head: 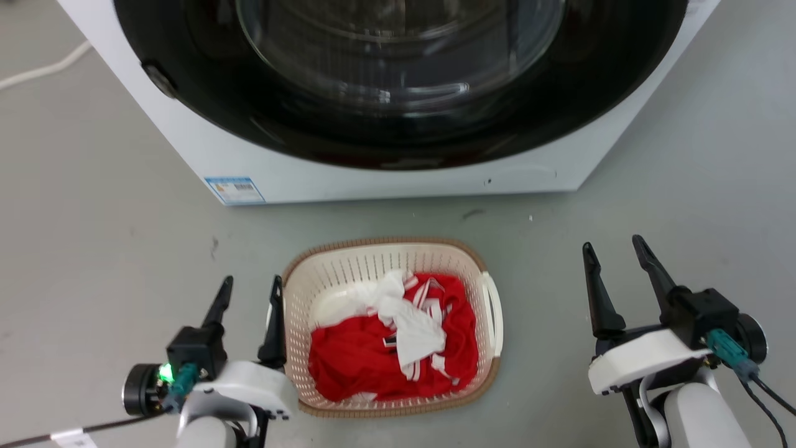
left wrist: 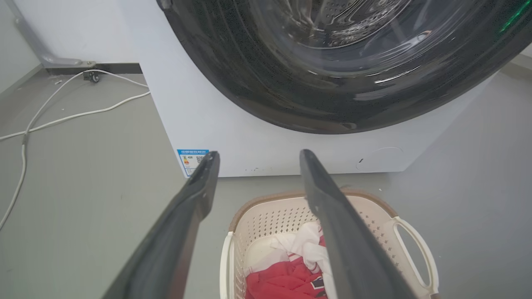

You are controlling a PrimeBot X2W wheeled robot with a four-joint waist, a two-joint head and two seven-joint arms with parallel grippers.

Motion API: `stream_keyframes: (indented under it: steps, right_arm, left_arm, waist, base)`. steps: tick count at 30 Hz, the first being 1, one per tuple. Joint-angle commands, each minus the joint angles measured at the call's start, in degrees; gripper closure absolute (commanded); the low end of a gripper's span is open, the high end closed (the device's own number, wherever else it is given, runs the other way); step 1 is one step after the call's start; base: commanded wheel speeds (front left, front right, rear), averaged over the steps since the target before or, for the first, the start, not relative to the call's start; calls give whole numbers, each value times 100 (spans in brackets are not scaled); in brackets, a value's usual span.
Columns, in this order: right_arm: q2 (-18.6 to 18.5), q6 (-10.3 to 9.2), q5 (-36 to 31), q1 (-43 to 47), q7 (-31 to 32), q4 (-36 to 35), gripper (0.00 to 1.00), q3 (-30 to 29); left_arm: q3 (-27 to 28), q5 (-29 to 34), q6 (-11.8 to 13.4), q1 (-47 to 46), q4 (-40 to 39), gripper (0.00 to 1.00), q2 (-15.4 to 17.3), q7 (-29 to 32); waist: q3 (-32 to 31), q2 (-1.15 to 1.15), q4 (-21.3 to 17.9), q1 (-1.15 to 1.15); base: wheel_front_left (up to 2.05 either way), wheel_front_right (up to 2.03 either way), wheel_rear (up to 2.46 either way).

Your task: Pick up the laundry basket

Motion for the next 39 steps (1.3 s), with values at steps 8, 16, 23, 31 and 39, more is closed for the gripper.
stream_keyframes:
  steps: [8,16,23,31,39]
  right_arm:
    - [-4,-3,-60,-800,-9,994,0,238]
    - [-3,-3,242,-1729,466,1959,0,537]
    - [-2,-2,514,-2503,982,2840,0,965]
    - [-5,-3,1084,-3330,1441,3674,0,1531]
    - [-5,-3,1556,-4001,1972,4400,0,2118]
  left_arm:
    - [442,27,-244,-904,900,0,136,-17]
    - [538,-7,-410,-1782,2068,0,374,-16]
    - [263,-61,-507,-2596,3459,0,623,-3]
    - [-323,-285,-526,-3536,4553,0,789,167]
    - [-1310,-830,-528,-4152,4936,0,935,611]
  waist:
    - [1160,0,-126,0]
    - [1880,0,-160,0]
    - [2376,0,-110,0]
    - [2837,0,-45,0]
    - [3164,0,62,0]
  base:
    - [0,0,0]
    - [0,0,0]
    - [0,0,0]
    - [0,0,0]
    - [0,0,0]
